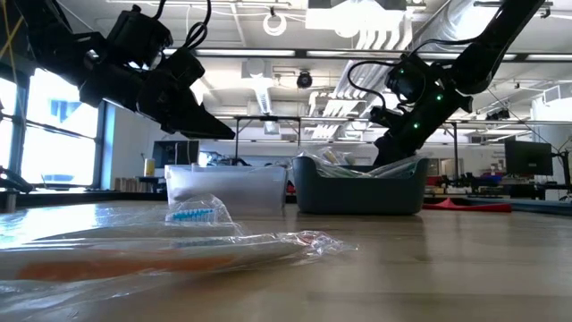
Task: Pick & Place Toothbrushes
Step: Put the orange toothbrush into the blue bin, then put the blue toothbrush into the white bin
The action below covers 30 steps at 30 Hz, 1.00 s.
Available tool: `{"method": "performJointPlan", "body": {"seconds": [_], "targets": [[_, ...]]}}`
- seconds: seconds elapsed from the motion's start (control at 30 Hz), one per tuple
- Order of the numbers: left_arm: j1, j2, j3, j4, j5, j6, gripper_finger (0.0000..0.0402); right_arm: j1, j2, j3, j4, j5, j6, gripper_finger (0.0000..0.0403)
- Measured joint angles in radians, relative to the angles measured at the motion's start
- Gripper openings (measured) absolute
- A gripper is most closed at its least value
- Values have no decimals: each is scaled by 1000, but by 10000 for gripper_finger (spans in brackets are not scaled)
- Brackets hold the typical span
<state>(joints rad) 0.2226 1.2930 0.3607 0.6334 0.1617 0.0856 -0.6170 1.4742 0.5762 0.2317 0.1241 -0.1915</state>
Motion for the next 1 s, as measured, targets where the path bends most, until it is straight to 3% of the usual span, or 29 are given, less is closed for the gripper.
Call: {"method": "performJointPlan", "body": {"seconds": [0.33, 0.53, 0.73, 1.0], "targets": [[0, 0, 0, 0, 0, 0, 157, 13, -48, -1, 2, 57, -11, 112], [0, 0, 0, 0, 1, 0, 157, 56, -156, -1, -16, 52, -13, 113], [0, 0, 0, -5, 1, 0, 157, 145, -292, -1, -62, 46, 105, 113], [0, 0, 0, -8, 4, -10, 157, 275, -448, -1, -121, -68, 236, 113]]}}
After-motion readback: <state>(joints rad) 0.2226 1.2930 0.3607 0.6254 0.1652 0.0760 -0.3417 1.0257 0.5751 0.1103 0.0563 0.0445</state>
